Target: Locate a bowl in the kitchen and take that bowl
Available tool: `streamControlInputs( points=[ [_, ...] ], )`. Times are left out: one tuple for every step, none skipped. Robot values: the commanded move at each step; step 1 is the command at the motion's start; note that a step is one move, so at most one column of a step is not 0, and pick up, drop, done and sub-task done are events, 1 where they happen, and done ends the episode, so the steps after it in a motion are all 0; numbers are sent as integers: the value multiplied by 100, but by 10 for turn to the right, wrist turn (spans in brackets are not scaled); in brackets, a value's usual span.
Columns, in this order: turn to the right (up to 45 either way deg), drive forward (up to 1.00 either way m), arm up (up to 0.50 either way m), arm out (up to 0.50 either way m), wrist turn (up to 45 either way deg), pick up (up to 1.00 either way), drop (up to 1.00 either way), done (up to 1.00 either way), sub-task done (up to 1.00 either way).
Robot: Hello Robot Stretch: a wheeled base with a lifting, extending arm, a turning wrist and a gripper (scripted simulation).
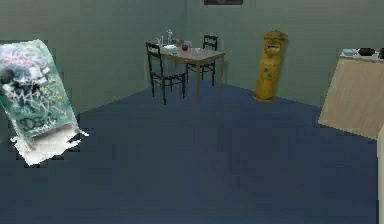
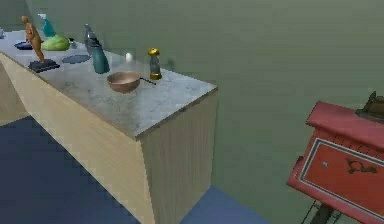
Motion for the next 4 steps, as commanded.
streamControlInputs(
  points=[
    [-150, 0, 0, 0, 0, 0, 0, 0, 0],
    [450, 0, 0, 0, 0, 0, 0, 0, 0],
    [450, 0, 0, 0, 0, 0, 0, 0, 0],
    [270, 0, 0, 0, 0, 0, 0, 0, 0]
  ],
)
